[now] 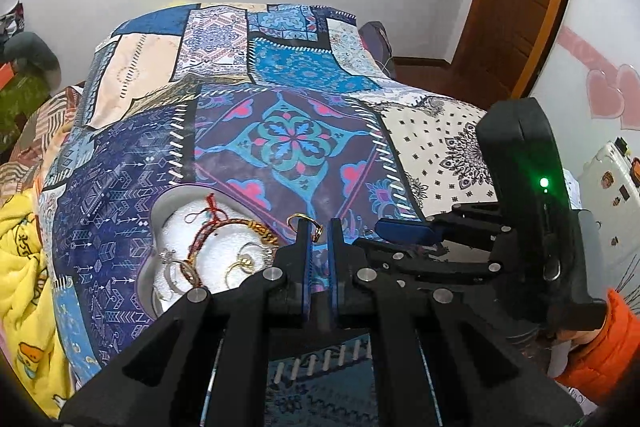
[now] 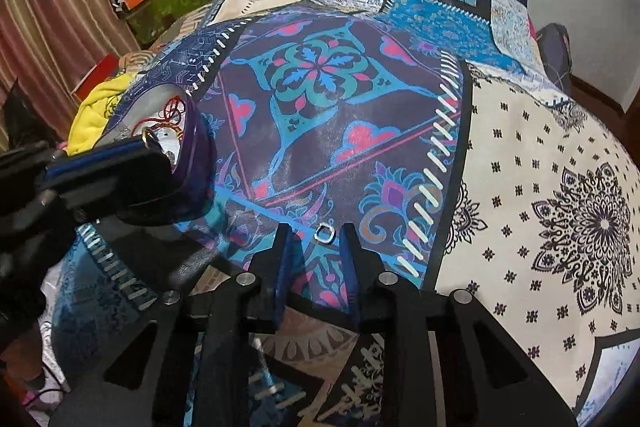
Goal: Organize jewelry
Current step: 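Grasp a gold ring with the left tool while the right tool grasps a small silver ring, then carry both rings over the heart-shaped tin and open both tools to drop them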
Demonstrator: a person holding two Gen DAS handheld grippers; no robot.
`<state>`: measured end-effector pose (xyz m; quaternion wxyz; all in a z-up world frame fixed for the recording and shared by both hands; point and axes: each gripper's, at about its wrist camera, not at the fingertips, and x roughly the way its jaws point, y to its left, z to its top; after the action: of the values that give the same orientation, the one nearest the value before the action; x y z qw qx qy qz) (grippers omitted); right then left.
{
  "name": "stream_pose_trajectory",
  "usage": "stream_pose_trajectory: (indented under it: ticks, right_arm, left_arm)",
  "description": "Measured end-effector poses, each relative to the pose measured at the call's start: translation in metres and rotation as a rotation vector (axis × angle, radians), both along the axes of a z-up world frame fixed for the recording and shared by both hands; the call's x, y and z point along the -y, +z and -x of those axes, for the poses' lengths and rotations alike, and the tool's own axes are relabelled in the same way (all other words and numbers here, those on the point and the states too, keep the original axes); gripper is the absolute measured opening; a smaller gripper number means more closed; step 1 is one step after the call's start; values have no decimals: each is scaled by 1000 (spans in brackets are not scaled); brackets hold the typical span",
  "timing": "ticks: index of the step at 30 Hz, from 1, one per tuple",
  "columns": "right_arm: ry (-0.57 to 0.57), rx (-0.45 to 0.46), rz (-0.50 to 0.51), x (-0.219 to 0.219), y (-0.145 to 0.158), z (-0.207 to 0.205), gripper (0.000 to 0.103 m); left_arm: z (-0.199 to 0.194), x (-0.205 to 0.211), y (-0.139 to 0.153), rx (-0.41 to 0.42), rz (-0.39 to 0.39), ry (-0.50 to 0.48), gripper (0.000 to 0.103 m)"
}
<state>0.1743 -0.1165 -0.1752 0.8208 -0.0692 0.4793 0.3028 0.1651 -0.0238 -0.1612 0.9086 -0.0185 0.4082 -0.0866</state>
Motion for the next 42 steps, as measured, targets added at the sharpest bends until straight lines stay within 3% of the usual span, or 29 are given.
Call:
stream_pose_trajectory:
  ticks: [2, 4, 16, 31, 42]
  right_arm:
    - [-7, 6, 10, -1, 0, -1, 11]
    - [-11, 7, 12, 0, 0, -2, 9]
    - [-34, 12, 11, 4, 10, 1, 9]
    - [-32, 133, -83, -9, 73, 15, 9]
    - [16, 161, -164, -39, 90, 26, 9]
  left_arm:
    - [0, -3, 0, 6, -6, 5, 6]
    - [0, -5, 1, 9, -11, 9, 6]
    - [10, -19, 21, 59, -35, 31, 6]
    - [34, -48, 58, 154, -62, 97, 6]
    - [39, -80, 44, 106, -34, 126, 6]
